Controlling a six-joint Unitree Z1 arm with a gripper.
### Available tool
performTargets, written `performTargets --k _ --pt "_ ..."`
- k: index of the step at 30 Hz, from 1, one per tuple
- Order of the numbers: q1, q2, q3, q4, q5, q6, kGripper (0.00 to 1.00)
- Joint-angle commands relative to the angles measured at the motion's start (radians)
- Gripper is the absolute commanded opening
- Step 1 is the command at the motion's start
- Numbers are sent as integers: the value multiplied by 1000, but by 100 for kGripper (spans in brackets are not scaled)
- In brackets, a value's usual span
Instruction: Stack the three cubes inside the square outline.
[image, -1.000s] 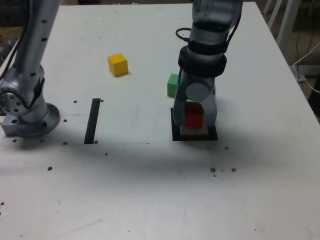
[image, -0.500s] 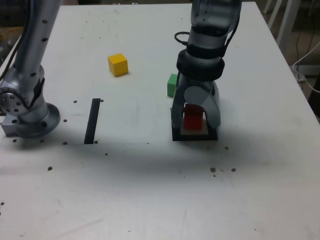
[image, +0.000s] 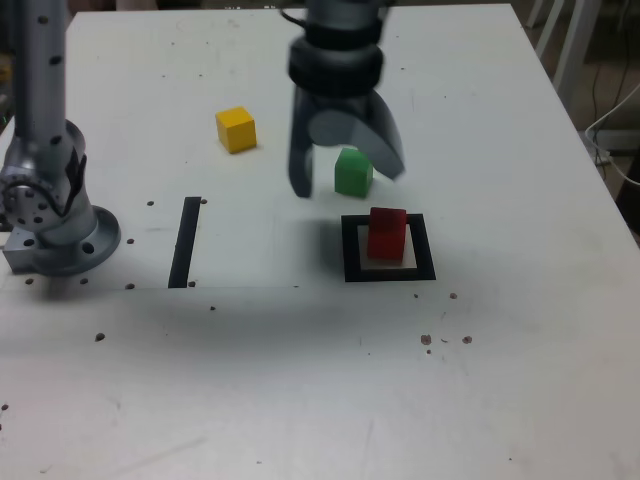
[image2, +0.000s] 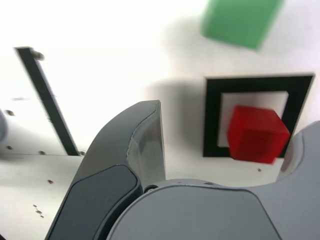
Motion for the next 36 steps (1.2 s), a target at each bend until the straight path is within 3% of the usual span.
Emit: performTargets --k 1,8,26,36 --pt "36 -42 28 3 5 11 99" --pt "164 -90 82 13 14 61 99" --pt "510 -87 148 6 88 173 99" --pt "578 -66 212 -35 92 195 99"
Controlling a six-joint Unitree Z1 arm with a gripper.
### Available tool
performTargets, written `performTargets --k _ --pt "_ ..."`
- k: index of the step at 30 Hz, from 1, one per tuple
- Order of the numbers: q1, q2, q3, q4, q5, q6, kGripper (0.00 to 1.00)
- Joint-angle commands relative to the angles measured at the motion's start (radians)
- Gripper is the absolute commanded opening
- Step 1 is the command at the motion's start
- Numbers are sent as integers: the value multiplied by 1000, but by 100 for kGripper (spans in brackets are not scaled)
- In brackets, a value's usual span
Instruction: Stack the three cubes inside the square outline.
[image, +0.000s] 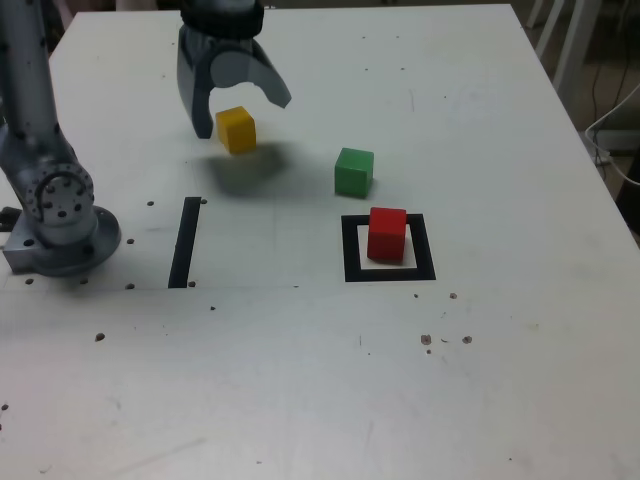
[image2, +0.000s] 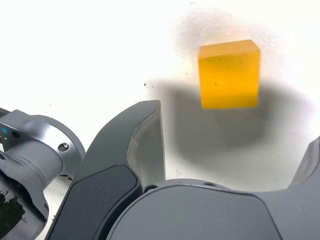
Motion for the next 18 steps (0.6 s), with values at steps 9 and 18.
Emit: performTargets --k 9,18 --pt "50 95 35 -74 -3 23 98" --pt "78 178 4 -91 -3 38 84"
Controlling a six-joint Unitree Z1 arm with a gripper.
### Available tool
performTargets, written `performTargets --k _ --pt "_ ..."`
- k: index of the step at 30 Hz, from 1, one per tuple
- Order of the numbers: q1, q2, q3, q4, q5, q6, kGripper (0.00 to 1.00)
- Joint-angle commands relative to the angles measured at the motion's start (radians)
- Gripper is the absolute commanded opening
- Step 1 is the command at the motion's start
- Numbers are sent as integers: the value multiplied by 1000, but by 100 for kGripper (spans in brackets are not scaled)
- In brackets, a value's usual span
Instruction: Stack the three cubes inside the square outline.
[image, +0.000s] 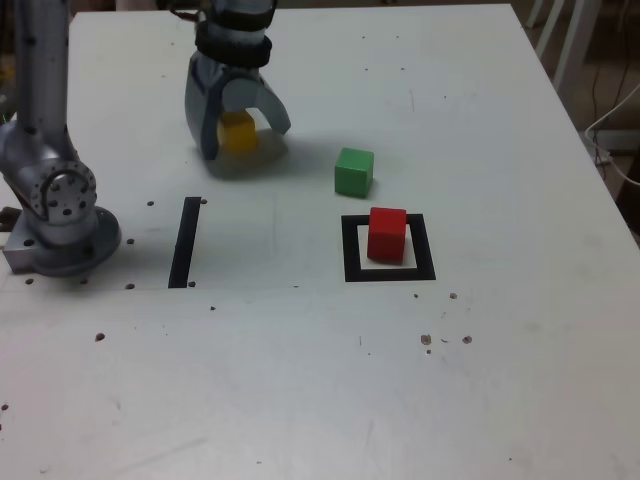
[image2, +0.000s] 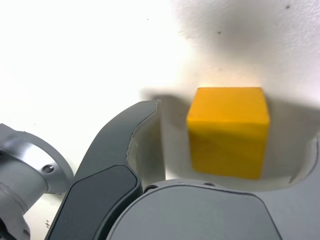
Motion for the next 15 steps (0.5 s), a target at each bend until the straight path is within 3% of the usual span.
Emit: performTargets --k 1,8,11,15 --pt "3 12 -7 1 -1 0 79" --pt "4 12 -9 -6 12 -7 34" --pt "4 10 -6 -10 18 -7 28" --pt "4 8 -1 -14 18 -7 28"
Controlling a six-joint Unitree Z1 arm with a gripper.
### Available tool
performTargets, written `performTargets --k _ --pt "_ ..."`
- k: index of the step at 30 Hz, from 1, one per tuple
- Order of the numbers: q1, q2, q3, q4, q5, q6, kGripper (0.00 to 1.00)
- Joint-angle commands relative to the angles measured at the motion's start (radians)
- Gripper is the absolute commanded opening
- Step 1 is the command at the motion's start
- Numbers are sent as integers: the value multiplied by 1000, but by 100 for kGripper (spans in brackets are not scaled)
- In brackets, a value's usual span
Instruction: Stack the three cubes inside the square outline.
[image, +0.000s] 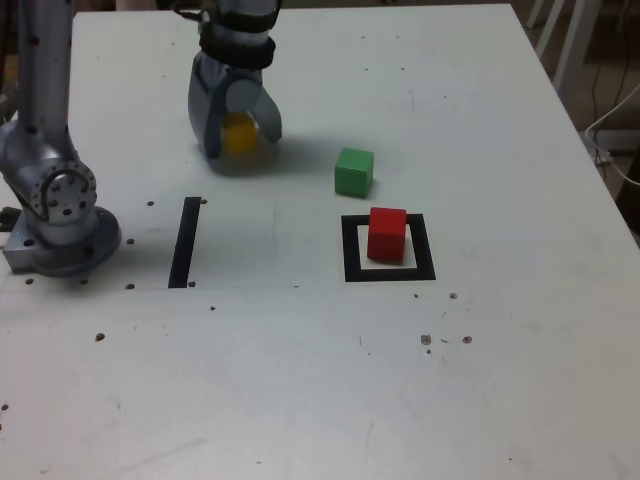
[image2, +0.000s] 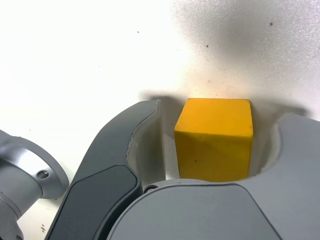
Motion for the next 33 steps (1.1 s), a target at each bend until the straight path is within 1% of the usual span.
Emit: performTargets --k 1,16,21,27,33 --pt "2 -6 6 -4 1 0 28" --pt "0 -14 7 0 3 3 27" --pt "-23 -22 -10 16 7 -3 27" --pt "-107 -39 -46 59 9 -36 28" --pt "-247 -76 -114 140 5 -97 28"
